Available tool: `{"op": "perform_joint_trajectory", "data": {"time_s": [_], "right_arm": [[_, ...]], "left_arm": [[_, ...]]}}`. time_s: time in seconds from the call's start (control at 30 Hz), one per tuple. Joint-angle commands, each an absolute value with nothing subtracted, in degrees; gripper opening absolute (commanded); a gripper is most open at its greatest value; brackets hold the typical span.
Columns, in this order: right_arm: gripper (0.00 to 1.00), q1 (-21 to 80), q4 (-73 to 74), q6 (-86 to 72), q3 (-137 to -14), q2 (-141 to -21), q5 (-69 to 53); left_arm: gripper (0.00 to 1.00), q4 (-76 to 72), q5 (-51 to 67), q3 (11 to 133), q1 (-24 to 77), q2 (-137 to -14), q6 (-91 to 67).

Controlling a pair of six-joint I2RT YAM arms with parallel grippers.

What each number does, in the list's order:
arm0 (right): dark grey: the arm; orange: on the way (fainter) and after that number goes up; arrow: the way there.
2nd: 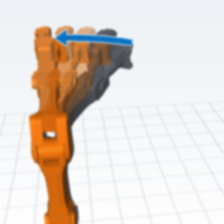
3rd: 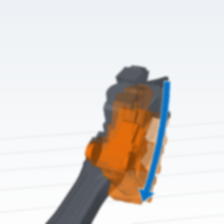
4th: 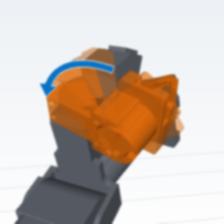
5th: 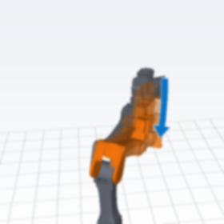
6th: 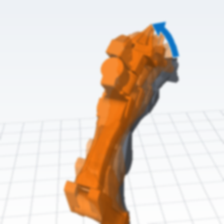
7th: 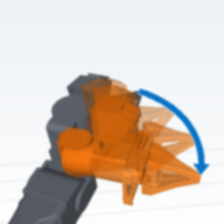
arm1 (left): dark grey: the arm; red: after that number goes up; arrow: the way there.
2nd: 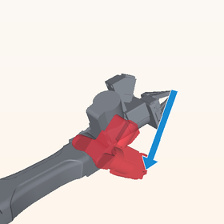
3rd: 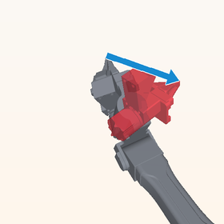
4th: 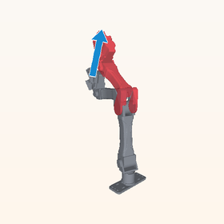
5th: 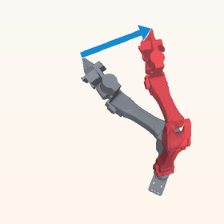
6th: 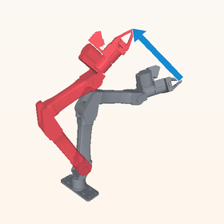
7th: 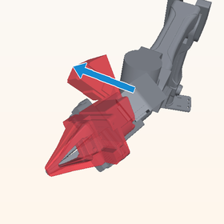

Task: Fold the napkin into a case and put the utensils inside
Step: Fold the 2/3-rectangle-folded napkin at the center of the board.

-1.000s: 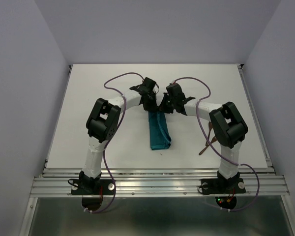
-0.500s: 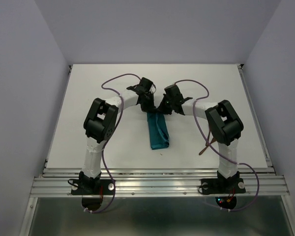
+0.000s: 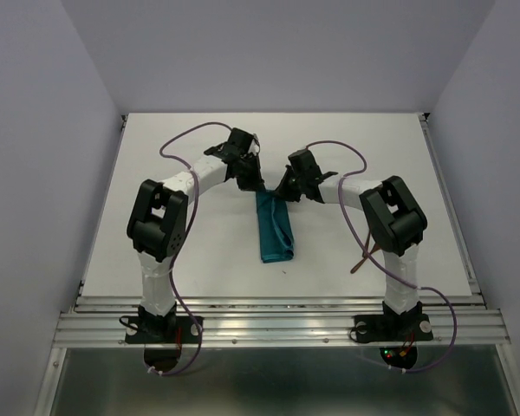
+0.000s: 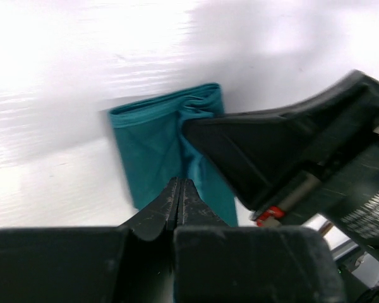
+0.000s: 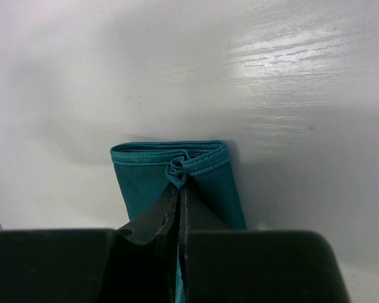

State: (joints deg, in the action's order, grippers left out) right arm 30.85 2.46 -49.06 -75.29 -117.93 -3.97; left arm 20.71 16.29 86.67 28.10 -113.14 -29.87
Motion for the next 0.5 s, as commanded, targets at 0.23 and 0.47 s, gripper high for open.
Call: {"op": "perform_joint_trajectory", "data": {"time_s": [0.23, 0.47], "right_arm": [[0.01, 31.7, 6.2, -46.8, -76.3, -119.2, -2.5], [0.01, 31.7, 6.5, -46.7, -76.6, -119.4, -2.7]], "left_arm": [[0.0, 19.5, 16.3, 85.0, 25.2, -116.2, -28.7], [0.0, 18.2, 17.8, 83.7, 25.2, -116.5, -28.7]]}}
